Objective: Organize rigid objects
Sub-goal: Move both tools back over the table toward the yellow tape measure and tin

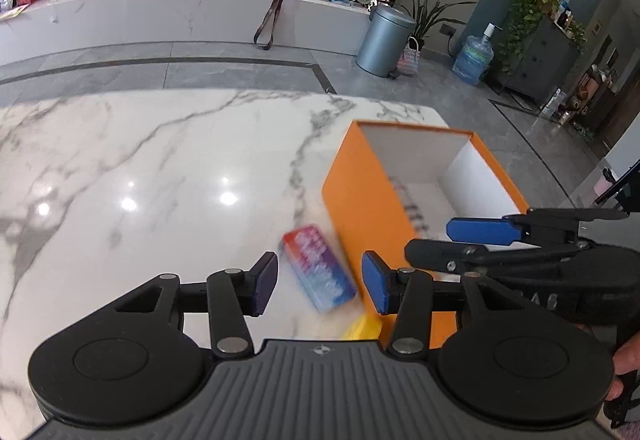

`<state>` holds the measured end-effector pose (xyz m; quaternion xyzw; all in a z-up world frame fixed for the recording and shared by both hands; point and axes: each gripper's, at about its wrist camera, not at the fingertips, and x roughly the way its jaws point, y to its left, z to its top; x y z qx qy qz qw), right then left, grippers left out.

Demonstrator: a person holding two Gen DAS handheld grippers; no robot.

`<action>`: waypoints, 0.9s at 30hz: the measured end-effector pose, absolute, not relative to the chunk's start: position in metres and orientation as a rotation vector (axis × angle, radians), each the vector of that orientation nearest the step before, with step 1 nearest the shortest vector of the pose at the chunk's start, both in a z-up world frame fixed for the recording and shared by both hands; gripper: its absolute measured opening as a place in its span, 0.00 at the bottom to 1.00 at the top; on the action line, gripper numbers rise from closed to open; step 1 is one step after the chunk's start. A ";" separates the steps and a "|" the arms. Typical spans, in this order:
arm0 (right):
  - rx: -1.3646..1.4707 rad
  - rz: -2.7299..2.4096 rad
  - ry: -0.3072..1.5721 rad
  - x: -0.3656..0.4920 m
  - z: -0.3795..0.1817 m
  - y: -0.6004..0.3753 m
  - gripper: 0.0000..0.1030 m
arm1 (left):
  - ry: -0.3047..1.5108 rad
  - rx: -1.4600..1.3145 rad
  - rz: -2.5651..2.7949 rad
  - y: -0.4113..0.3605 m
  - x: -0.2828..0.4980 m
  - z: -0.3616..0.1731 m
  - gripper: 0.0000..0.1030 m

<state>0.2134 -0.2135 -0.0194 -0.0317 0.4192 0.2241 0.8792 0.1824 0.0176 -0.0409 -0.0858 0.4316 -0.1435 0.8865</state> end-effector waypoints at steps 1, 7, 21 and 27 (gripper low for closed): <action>-0.104 0.485 0.867 0.205 -0.021 -0.205 0.51 | 0.901 -0.173 -0.294 0.021 0.177 -0.042 0.54; -0.314 0.496 0.847 0.177 -0.033 -0.165 0.50 | 0.886 -0.190 -0.298 0.043 0.154 -0.050 0.55; -0.778 0.408 0.855 0.148 -0.099 -0.105 0.55 | 0.936 -0.116 -0.291 0.064 0.137 -0.080 0.60; -0.845 0.407 0.894 0.157 -0.118 -0.103 0.54 | 0.952 -0.122 -0.305 0.063 0.140 -0.087 0.60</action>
